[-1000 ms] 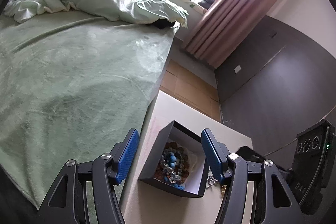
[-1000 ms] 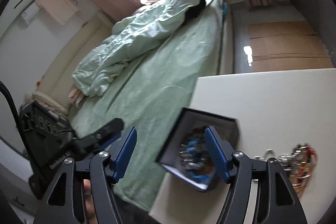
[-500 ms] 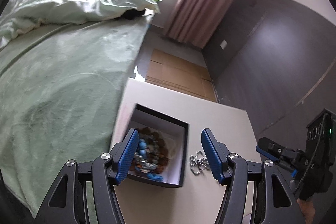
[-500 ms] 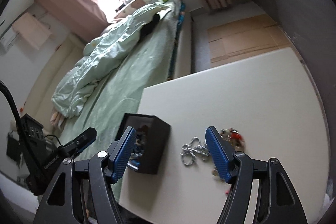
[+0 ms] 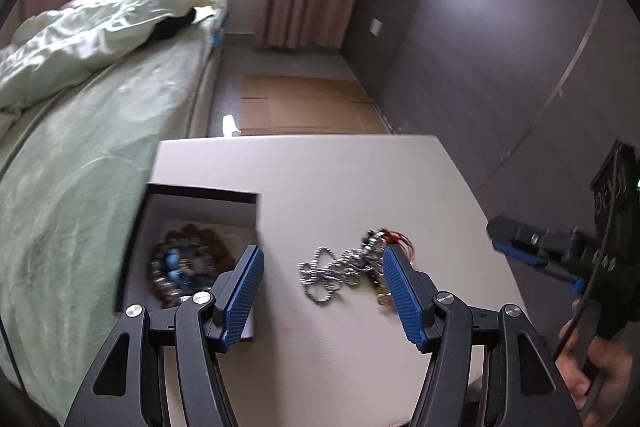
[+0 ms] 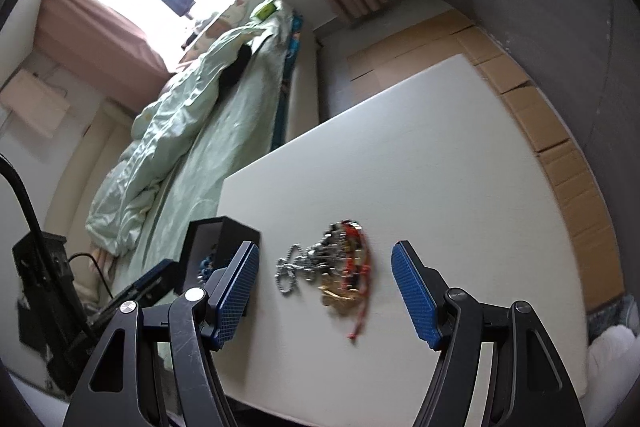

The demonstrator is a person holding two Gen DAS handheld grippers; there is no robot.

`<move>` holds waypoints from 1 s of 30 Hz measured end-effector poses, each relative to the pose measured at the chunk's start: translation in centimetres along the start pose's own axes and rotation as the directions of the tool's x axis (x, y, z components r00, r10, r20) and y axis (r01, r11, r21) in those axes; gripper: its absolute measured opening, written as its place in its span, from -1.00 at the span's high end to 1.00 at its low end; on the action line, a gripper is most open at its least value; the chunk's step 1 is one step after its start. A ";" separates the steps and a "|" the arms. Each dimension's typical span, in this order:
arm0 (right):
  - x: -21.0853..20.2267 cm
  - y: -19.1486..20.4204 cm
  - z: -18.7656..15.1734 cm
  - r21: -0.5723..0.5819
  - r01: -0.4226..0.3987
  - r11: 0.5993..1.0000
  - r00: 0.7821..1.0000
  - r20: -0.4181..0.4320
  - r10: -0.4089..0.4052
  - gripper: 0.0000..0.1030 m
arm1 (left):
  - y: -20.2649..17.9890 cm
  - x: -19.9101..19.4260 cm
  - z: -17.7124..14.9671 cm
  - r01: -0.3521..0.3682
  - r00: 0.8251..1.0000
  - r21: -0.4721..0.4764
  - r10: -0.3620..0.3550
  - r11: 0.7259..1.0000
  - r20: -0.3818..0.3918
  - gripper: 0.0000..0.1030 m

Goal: Organize jewelry
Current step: 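Move the left gripper to the silver chains and grasp them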

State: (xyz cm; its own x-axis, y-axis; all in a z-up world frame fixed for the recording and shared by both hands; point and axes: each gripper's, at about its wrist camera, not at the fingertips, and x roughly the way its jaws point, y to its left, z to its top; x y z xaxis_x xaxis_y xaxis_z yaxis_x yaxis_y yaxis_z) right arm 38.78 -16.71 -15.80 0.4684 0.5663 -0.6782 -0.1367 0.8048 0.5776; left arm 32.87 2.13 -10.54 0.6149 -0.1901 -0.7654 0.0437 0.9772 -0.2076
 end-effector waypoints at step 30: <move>3.7 -3.7 1.1 0.063 -0.004 0.998 0.997 -0.078 0.008 -0.34 | -2.3 12.0 0.2 0.017 0.973 0.046 -0.006 0.999 -0.231 0.63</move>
State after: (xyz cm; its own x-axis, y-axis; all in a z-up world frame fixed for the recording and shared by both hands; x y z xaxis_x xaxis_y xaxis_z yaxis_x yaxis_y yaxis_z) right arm 42.00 -17.81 -19.98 0.3981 0.5851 -0.7065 -0.0833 0.7900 0.6074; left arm 40.33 -2.35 -19.10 0.4164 -0.2126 -0.8840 0.0903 0.9771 -0.1925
